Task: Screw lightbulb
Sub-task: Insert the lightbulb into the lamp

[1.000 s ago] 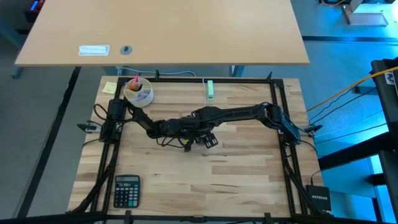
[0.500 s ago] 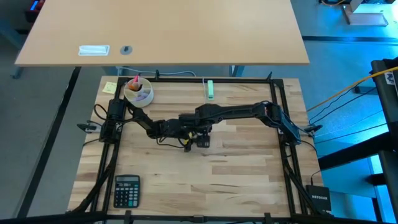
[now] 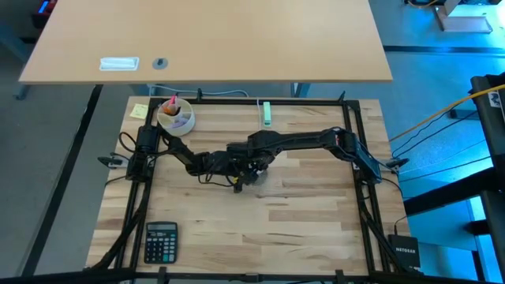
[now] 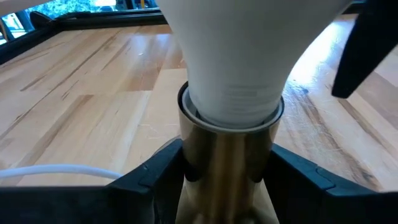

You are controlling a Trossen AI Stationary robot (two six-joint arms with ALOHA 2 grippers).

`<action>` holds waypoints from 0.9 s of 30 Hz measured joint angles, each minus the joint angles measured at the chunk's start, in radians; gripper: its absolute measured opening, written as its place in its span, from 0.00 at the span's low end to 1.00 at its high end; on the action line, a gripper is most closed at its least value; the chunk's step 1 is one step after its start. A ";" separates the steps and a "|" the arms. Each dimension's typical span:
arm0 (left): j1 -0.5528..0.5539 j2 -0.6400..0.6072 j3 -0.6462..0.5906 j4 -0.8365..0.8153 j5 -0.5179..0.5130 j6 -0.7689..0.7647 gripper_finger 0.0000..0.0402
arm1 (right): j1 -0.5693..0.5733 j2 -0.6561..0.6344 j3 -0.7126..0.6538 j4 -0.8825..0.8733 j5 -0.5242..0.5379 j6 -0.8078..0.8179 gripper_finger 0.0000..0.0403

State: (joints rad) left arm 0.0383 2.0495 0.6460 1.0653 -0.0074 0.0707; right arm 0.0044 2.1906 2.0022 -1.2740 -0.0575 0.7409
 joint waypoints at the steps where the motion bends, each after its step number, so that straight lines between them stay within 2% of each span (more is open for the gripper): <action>1: 0.000 0.000 0.000 0.000 0.000 0.000 0.47 | 0.000 0.000 0.000 0.000 -0.001 0.027 0.66; 5: -0.001 0.000 -0.001 0.000 -0.003 -0.002 0.47 | 0.001 0.000 0.000 -0.001 -0.022 0.043 0.73; 12: -0.001 0.000 0.000 0.000 -0.004 -0.004 0.47 | 0.003 -0.012 0.018 -0.058 -0.047 -0.129 0.95; 14: -0.001 0.000 0.000 0.000 -0.004 -0.003 0.47 | 0.003 -0.013 0.048 -0.082 -0.042 -0.192 0.98; 17: -0.001 0.000 0.000 -0.001 -0.004 -0.002 0.47 | 0.003 -0.013 0.104 -0.128 -0.038 -0.358 0.96; 20: -0.001 0.000 0.000 0.000 -0.004 -0.003 0.47 | 0.002 -0.015 0.137 -0.162 -0.027 -0.605 0.94; 23: -0.002 0.000 0.000 -0.001 -0.004 -0.003 0.47 | 0.002 -0.016 0.146 -0.181 -0.003 -0.821 0.94; 27: -0.007 0.000 0.000 -0.001 -0.008 -0.002 0.47 | 0.003 -0.016 0.146 -0.180 0.026 -1.032 0.94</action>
State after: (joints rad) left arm 0.0315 2.0495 0.6460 1.0646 -0.0156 0.0689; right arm 0.0071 2.1746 2.1479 -1.4536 -0.0318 -0.2908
